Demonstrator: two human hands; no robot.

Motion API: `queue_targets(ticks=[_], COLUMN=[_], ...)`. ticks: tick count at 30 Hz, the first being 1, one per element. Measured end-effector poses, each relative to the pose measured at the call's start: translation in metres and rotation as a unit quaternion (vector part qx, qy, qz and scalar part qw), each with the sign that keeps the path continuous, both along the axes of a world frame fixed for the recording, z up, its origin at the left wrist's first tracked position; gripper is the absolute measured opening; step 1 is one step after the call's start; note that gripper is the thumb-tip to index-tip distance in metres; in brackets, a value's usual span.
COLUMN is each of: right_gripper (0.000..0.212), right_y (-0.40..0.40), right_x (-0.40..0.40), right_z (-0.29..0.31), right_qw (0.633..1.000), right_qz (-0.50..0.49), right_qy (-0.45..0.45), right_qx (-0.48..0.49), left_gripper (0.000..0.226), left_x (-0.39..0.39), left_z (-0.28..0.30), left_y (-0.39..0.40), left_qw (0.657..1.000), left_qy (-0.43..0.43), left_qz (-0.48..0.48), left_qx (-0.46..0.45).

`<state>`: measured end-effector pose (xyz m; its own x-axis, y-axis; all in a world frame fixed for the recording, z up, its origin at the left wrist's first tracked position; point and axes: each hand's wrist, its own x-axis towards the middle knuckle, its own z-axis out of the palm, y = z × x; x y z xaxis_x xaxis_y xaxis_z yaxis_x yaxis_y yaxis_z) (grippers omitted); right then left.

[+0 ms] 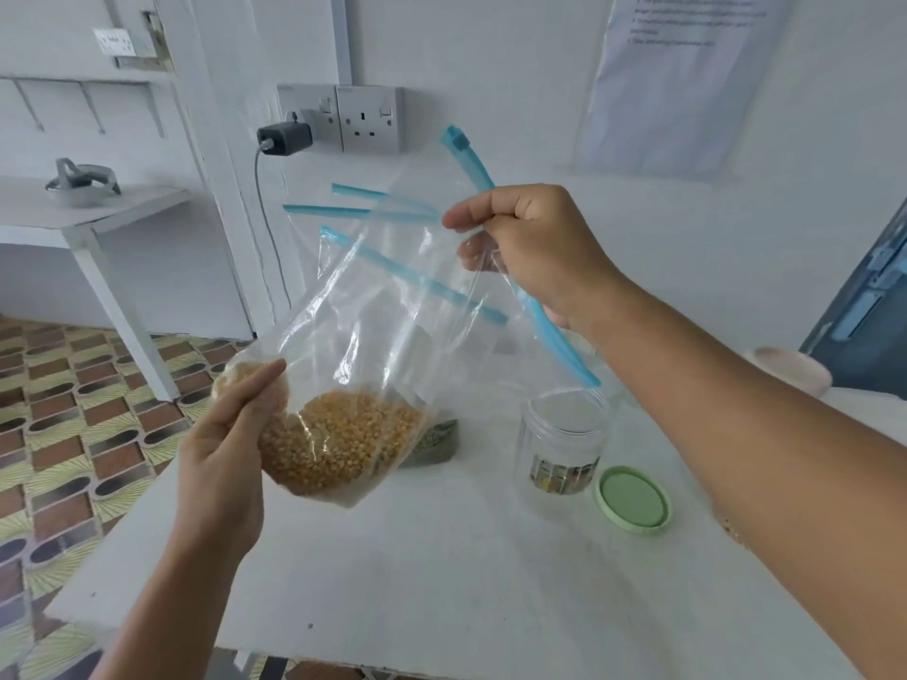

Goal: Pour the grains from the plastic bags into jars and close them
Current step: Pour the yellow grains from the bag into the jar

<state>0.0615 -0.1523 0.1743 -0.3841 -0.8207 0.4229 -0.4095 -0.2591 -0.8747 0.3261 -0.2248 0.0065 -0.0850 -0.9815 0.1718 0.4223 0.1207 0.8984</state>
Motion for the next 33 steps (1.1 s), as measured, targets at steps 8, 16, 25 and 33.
queue_targets(ticks=[8,16,25,33], right_gripper=[0.043,0.044,0.046,0.046], right_y=[-0.003,-0.003,-0.009,-0.017], right_x=[-0.006,-0.014,-0.006,0.002], right_z=[0.005,0.003,-0.002,-0.013], right_qw=[0.996,0.995,0.998,0.997], right_qz=[0.004,-0.003,0.010,0.024], right_qy=[-0.085,-0.097,-0.066,-0.078], right_qx=[-0.016,-0.020,-0.007,0.009], left_gripper=[0.029,0.027,0.031,0.053], left_x=[-0.004,-0.015,-0.002,0.005], left_z=[0.026,0.033,0.016,-0.005], left_y=[-0.012,-0.020,-0.024,-0.008], left_qw=[0.993,0.994,1.000,0.999], left_qy=[-0.003,-0.021,0.020,0.021], left_qz=[0.072,0.064,0.002,-0.018], left_qx=[-0.090,-0.087,-0.019,-0.021])
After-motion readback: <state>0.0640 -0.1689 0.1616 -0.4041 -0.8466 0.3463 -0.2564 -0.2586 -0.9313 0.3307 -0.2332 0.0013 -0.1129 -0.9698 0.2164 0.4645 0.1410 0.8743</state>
